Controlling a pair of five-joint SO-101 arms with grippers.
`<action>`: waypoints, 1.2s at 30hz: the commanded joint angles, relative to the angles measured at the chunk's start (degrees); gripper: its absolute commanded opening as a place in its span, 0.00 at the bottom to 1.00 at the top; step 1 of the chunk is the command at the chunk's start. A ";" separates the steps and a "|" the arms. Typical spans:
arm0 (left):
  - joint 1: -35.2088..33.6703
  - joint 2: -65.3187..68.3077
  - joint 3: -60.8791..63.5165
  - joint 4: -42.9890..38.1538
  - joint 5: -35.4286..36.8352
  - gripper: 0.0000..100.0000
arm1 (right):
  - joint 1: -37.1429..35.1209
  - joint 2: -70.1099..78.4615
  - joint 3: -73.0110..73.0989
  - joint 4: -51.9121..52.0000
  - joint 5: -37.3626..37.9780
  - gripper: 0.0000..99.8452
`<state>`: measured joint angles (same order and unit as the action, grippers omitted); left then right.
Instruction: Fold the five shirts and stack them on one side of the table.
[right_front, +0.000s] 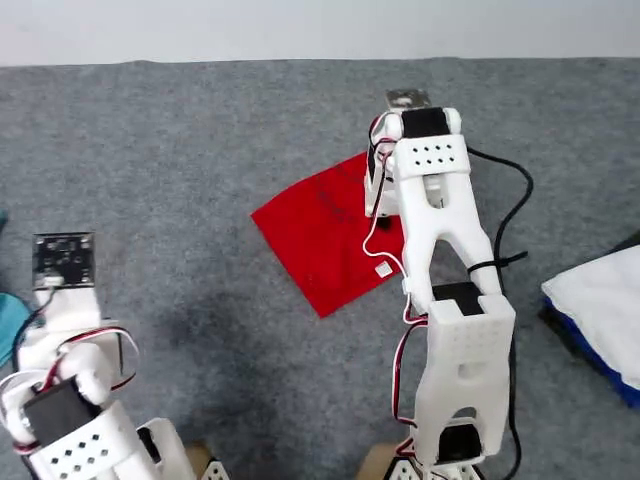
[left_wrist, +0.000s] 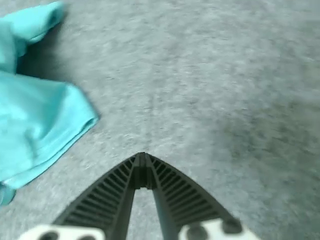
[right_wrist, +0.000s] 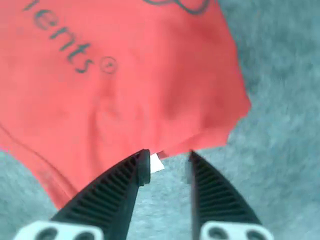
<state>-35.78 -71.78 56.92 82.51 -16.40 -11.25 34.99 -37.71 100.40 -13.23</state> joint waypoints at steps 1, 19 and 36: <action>-3.25 -0.79 -1.10 -1.93 -0.70 0.00 | 0.48 -4.53 0.62 1.63 -7.38 0.22; -6.51 -0.35 -1.01 -3.78 -0.79 0.00 | 0.57 -3.12 1.05 2.07 -31.21 0.22; -6.51 -0.35 -0.48 -3.69 -0.79 0.00 | -3.47 9.27 0.97 -2.42 -35.52 0.39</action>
<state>-42.11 -71.78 56.92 79.96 -16.75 -13.80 44.22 -36.22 99.69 -47.52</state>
